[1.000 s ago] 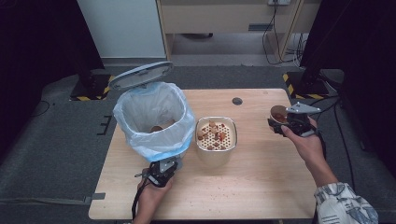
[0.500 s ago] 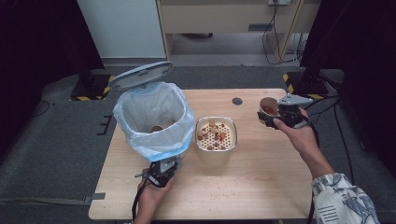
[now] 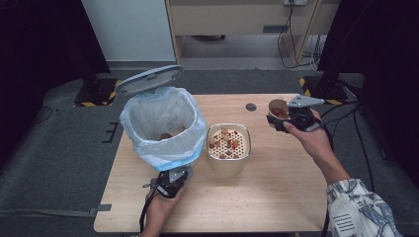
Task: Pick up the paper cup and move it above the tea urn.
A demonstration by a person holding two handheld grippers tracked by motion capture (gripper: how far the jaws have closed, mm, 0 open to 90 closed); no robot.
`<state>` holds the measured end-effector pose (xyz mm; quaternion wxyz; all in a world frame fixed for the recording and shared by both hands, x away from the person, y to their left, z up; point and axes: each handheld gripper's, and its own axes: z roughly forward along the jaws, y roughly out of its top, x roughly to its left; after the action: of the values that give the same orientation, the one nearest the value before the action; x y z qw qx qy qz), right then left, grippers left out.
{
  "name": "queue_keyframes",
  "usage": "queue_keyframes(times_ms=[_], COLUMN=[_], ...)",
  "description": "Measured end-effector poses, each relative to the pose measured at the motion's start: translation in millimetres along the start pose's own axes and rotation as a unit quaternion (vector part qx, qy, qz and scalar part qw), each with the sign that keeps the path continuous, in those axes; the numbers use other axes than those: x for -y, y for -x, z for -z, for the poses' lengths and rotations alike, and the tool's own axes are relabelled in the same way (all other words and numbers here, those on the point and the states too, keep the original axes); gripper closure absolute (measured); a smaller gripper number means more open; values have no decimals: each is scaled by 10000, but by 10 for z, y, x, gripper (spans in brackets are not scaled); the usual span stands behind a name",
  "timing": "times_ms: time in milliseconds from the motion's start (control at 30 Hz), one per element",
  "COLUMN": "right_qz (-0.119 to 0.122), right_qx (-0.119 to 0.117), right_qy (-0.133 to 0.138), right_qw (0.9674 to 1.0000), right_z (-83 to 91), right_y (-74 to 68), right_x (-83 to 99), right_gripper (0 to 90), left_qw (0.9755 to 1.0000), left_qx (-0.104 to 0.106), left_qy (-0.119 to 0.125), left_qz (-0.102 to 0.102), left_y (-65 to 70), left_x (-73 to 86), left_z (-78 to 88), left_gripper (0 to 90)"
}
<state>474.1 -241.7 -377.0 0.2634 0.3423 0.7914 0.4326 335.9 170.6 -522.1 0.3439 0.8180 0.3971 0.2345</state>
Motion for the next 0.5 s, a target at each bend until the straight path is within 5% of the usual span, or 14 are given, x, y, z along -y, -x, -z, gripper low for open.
queue_keyframes(times_ms=[500], right_qz=[261], right_qx=[-120], right_qy=[61], right_qw=[9996], right_z=[-35], right_y=[-73], right_x=[-258], right_gripper=[314], left_qw=[10000], left_qx=[0], left_qy=[5], left_qz=[1], left_y=[1], left_x=[-1], left_z=[-1], left_gripper=[888])
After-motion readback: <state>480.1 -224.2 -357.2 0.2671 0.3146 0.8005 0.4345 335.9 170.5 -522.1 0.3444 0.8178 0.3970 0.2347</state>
